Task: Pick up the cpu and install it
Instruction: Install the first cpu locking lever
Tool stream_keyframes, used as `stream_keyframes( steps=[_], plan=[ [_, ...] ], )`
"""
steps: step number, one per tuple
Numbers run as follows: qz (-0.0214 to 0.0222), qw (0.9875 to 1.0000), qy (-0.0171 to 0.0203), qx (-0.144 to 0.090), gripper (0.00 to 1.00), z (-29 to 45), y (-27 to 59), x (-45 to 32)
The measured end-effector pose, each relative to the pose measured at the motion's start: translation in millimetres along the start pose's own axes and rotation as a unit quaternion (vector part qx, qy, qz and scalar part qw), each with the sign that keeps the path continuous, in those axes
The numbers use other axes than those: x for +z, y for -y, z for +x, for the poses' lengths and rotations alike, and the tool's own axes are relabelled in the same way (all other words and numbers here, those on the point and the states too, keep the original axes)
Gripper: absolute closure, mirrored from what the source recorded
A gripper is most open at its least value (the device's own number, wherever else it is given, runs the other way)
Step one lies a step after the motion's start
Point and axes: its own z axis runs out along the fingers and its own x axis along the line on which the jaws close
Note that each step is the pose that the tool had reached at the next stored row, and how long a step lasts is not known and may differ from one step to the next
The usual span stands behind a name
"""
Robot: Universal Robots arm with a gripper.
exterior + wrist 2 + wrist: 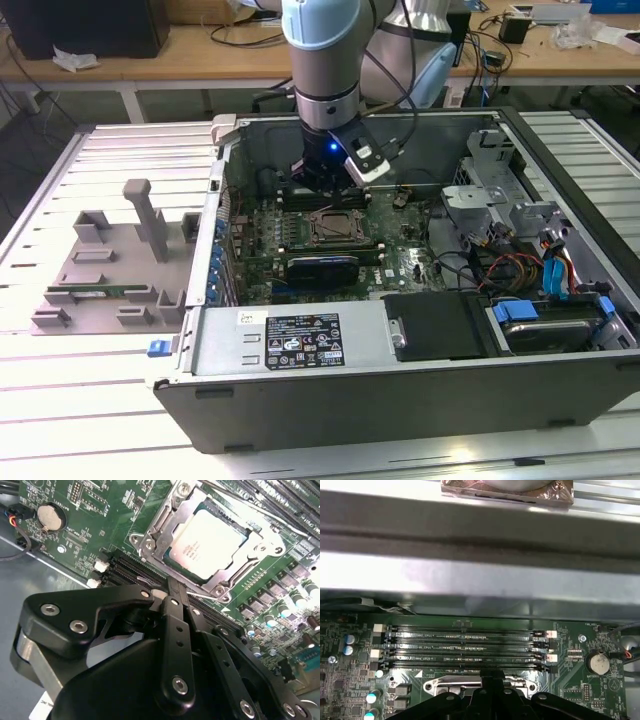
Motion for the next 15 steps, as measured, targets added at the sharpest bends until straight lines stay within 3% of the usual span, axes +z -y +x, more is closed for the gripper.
stream_keyframes(
  steps=[4, 7, 10, 15],
  plan=[
    [0.0043, 1.0000, 0.0001, 0.000, 0.89, 2.5, -4.5, 0.8],
    [0.0076, 0.9999, 0.0050, 0.005, 0.89, 3.0, -4.5, 2.0],
    [0.0099, 0.9998, 0.0121, 0.015, 0.89, 3.1, -4.3, 3.3],
    [0.0108, 0.9996, 0.0133, 0.020, 0.89, 3.9, -4.5, 3.6]
  ],
)
